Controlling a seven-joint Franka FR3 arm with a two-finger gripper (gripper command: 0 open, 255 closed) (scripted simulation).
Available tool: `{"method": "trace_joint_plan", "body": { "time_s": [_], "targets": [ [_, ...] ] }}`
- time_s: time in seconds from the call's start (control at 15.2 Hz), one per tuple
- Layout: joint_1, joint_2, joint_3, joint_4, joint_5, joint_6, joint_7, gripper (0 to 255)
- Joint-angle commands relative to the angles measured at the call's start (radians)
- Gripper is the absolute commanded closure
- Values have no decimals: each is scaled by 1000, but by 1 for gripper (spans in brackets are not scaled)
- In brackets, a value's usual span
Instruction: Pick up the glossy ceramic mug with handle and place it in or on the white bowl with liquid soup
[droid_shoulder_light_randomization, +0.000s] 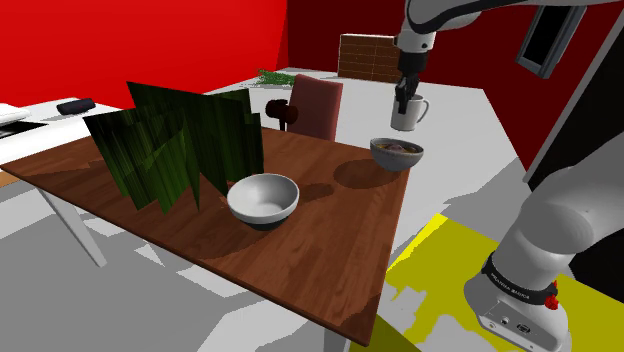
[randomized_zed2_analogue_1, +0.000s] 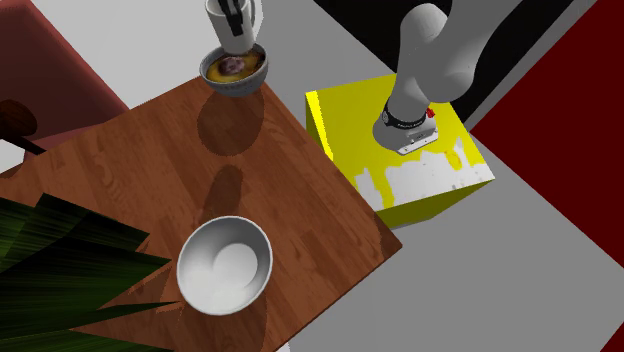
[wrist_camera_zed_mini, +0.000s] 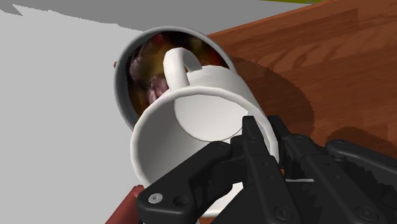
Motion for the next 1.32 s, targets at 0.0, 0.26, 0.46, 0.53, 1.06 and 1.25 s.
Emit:
{"method": "trace_joint_plan", "body": {
  "time_s": [0.0, 0.26, 0.46, 0.53, 1.06, 1.25],
  "targets": [
    [-16, 40, -35, 46, -7, -1, -51, 255],
    [-29, 71, -62, 53, -11, 27, -87, 255],
    [-30, 74, -63, 15, -12, 67, -84, 255],
    [-30, 75, -64, 3, -13, 81, -84, 255],
    [-32, 94, -70, -88, -16, 190, -78, 255],
    [-33, 104, -72, -119, -17, 231, -76, 255]
  ]
}}
